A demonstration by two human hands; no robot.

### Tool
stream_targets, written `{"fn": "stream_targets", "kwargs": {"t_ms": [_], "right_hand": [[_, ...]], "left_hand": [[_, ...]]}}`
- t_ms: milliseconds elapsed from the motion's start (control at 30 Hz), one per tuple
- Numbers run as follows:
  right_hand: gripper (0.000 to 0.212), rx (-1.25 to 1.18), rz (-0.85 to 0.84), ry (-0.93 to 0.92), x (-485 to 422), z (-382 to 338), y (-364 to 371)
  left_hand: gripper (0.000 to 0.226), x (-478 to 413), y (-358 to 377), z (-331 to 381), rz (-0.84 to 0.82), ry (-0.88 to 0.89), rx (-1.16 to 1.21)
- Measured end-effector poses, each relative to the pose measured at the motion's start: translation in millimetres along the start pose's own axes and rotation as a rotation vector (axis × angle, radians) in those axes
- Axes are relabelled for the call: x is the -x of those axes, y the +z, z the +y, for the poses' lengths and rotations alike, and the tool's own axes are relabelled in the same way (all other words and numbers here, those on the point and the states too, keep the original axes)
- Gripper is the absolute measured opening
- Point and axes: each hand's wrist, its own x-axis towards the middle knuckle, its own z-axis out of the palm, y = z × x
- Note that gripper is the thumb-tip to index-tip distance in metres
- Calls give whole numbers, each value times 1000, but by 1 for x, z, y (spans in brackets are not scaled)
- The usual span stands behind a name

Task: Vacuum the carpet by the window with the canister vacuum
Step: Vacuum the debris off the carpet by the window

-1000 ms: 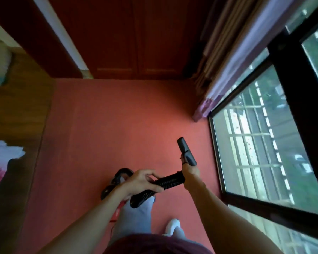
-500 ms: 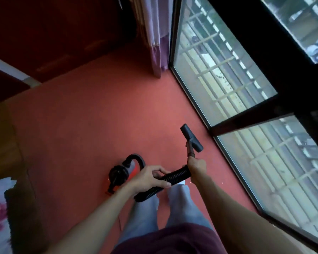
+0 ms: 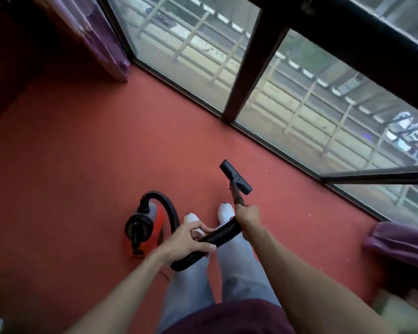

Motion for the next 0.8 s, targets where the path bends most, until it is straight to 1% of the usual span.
{"fn": "stream_targets", "kwargs": {"t_ms": [133,300,433,600,700,800], "right_hand": [[13,21,24,26,-3,28,-16],[11,82,9,40,-9,55,-45],[11,205,-29,-18,-16,82,-70],[30,422,-21,-117,-27,115,-89],[33,510,5,-159,-32,132,-92],[34,562,18,-179,-33,150,-92]], "left_hand": [[38,-1,21,-12,-12,-29,-7],[32,-5,55,-24,-35,-67,-22],[38,-3,100,-46,-17,-89,-25],[36,-8,161,-89,57,-93,81],[40,-14,185,-115,91,-89,130],[35,-17,199,-137,137,-86,198]]}}
